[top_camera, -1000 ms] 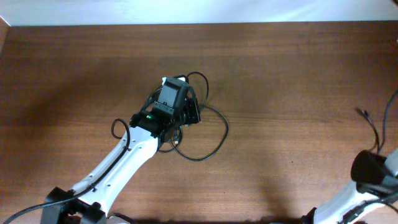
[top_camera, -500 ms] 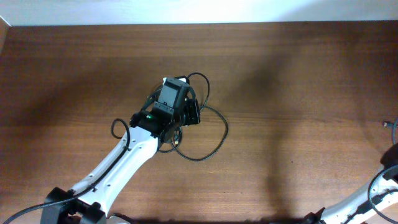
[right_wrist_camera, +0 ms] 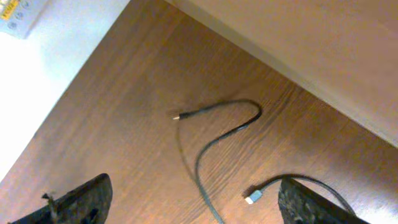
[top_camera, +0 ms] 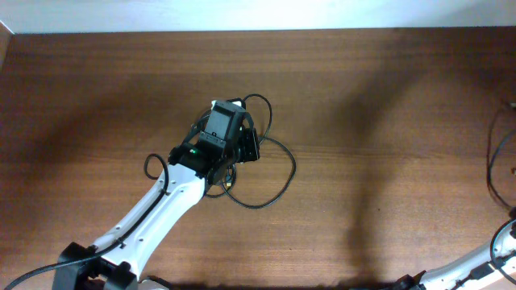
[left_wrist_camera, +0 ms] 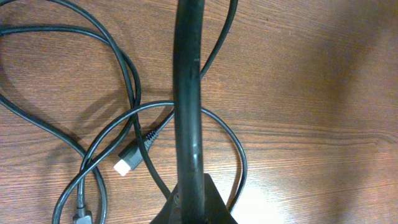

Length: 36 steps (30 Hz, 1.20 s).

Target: Untangle cables

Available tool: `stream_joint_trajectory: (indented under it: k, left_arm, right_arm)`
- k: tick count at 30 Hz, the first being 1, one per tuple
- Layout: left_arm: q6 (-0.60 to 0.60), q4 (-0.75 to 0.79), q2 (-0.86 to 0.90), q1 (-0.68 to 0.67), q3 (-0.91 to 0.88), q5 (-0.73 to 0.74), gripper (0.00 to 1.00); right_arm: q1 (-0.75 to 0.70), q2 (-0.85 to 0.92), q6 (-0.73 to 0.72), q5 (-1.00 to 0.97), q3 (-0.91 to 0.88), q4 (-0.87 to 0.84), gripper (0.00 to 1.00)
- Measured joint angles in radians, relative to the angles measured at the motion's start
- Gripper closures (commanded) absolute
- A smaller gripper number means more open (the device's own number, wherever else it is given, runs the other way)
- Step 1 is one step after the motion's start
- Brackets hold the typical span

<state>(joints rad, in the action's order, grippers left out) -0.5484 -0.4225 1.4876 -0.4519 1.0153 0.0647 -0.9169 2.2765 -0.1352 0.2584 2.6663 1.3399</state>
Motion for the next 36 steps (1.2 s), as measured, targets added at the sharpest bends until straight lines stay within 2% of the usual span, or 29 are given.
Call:
stream_joint_trajectory:
  k: [8,12,24,30,36]
  left_arm:
    - [0.000,0.000,0.000,0.000,0.000,0.000,1.00]
    - [0.001,0.000,0.000,0.000,0.000,0.008,1.00]
    - [0.008,0.016,-0.031,0.000,0.000,0.050,1.00]
    - [0.041,0.096,-0.274,0.000,-0.003,0.111,1.00]
    - [0.052,0.136,-0.484,0.000,-0.002,0.124,1.00]
  right_arm:
    - [0.002,0.000,0.014,0.090,0.000,0.034,0.13]
    - [0.024,0.000,0.080,0.168,0.000,0.050,0.13]
    - [0.350,0.000,0.327,0.244,0.000,0.211,0.11]
    - [0.460,0.000,0.476,0.410,0.000,0.299,0.10]
    - [0.574,-0.021,0.509,0.429,0.000,0.303,0.10]
